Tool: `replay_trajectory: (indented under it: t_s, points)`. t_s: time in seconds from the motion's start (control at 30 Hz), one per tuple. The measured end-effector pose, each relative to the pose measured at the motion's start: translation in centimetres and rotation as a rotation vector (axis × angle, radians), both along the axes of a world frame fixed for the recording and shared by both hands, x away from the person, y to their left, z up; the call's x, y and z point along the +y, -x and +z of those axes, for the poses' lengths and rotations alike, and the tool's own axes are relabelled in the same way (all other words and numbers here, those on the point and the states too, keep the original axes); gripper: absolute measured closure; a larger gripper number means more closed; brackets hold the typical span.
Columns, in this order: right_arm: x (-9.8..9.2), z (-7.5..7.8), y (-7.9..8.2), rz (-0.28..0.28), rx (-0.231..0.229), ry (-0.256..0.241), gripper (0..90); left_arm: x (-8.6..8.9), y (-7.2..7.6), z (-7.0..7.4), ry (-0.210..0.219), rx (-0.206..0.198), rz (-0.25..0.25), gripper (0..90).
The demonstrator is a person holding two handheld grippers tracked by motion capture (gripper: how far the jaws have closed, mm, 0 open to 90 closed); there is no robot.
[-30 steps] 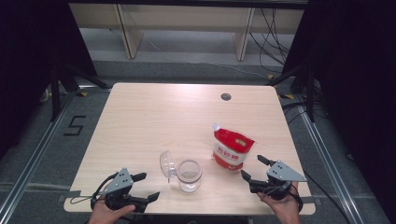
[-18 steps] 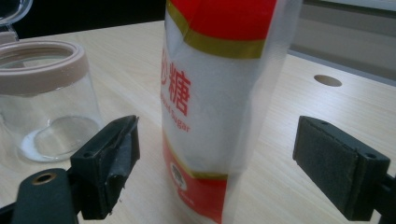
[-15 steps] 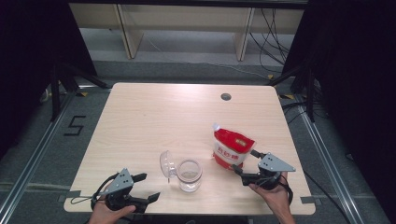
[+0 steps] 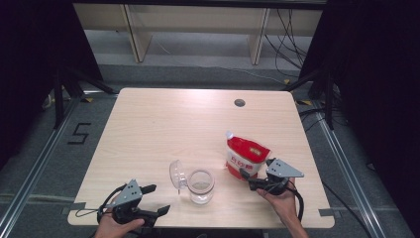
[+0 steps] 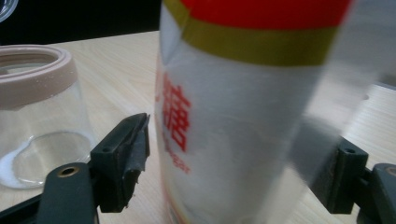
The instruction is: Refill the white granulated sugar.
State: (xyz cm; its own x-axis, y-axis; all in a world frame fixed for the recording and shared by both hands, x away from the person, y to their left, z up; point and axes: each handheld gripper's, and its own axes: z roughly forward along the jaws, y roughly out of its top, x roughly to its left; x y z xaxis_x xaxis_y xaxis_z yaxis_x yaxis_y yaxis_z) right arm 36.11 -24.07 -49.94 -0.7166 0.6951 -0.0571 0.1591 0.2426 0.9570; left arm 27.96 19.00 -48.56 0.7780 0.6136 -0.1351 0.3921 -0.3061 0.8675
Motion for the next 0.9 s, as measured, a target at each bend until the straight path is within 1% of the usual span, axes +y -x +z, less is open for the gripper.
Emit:
replay_trajectory:
  t_s: [0.03,0.07,0.1,0.13,0.17,0.2,0.27,0.3,0.33,0.37,0.4,0.43,0.47,0.5,0.53,0.57,0.6,0.63,0.67,0.7,0.73,0.77,0.8,0.83,0.87,0.9]
  points:
    - [0.2,0.0,-0.1,0.015,0.002,0.000,25.3,0.0,0.0,0.0,0.003,0.000,-0.002,15.9]
    - [0.3,0.0,-0.1,0.017,-0.009,0.004,24.5,0.0,0.0,0.0,0.006,0.003,-0.003,15.9]
    - [0.4,-0.1,-0.1,0.020,-0.010,0.002,23.3,-0.1,0.0,0.0,0.020,0.010,-0.003,15.9]
    - [0.5,-0.1,-0.1,0.025,-0.022,0.006,23.4,0.0,0.0,0.0,0.029,0.014,-0.006,15.9]
    - [0.6,-0.1,0.0,0.014,-0.011,-0.006,24.0,0.0,0.0,0.1,0.030,0.017,-0.010,15.9]
    - [0.6,-0.2,-0.2,0.022,-0.030,0.003,24.1,0.0,0.0,0.1,0.026,0.011,-0.006,15.9]
    - [0.7,-0.3,-0.2,0.019,-0.006,0.001,24.6,0.0,0.0,0.1,0.025,0.011,-0.003,15.9]
    - [0.7,-0.3,-0.2,0.028,0.010,-0.017,24.9,0.0,0.0,0.0,0.035,0.016,0.000,15.9]
    - [0.7,-0.4,-0.5,0.007,-0.038,-0.014,25.3,-0.1,0.1,0.0,0.041,0.030,0.016,15.9]
    - [0.7,-0.5,-0.6,0.003,-0.041,-0.024,25.8,-0.1,0.1,0.0,0.039,0.027,0.013,15.9]
    - [0.6,-0.4,-0.5,0.016,-0.017,-0.012,26.7,0.0,0.1,0.0,0.022,0.019,0.009,15.9]
    - [0.8,-0.6,-0.6,0.028,0.000,-0.022,27.5,0.0,0.0,0.1,0.015,0.012,0.000,15.9]
    - [0.8,-0.6,-0.7,0.035,-0.010,-0.018,27.8,0.0,0.0,0.0,0.014,0.012,-0.001,15.9]
    - [0.8,-0.7,-0.7,0.049,-0.014,-0.009,28.5,-0.1,0.1,0.0,0.034,0.031,0.012,16.0]
    - [0.9,-0.7,-0.7,0.048,-0.005,-0.016,29.4,-0.2,0.2,-0.1,0.037,0.034,0.017,16.1]
    - [0.9,-0.7,-0.7,0.040,-0.008,-0.020,29.8,-0.1,0.1,0.0,0.022,0.018,0.002,16.2]
    - [1.0,-0.8,-0.9,0.009,-0.063,-0.026,29.8,0.0,0.0,0.0,0.017,0.016,-0.001,16.3]
    - [1.0,-0.9,-0.8,0.022,-0.038,-0.018,29.9,-0.1,0.1,0.0,0.023,0.016,0.002,16.2]
    - [1.1,-0.9,-0.7,0.021,-0.006,-0.016,30.0,0.0,0.0,0.0,0.017,0.014,-0.002,16.3]
    - [1.2,-1.0,-0.7,0.010,-0.007,-0.029,30.3,-0.1,0.0,0.0,0.023,0.015,0.001,16.2]
    - [1.3,-1.1,-0.6,-0.001,-0.002,-0.047,30.8,0.0,0.0,0.0,0.013,0.014,-0.003,16.3]
    - [1.1,-1.1,-1.1,0.039,-0.034,-0.043,31.3,0.0,0.0,0.0,0.012,0.014,-0.003,16.2]
    - [1.2,-1.1,-0.9,0.011,-0.019,-0.035,31.8,0.0,0.0,-0.1,0.015,0.017,-0.006,16.2]
    - [1.3,-1.2,-0.9,0.005,-0.024,-0.043,31.9,0.0,0.0,-0.1,0.017,0.019,-0.006,16.2]
    - [1.2,-1.1,-0.9,0.016,-0.008,-0.035,32.1,-0.1,0.0,-0.1,0.016,0.019,-0.007,16.2]
    - [1.3,-1.2,-0.9,0.018,0.007,-0.044,32.1,-0.1,0.0,-0.2,0.020,0.019,-0.006,16.2]
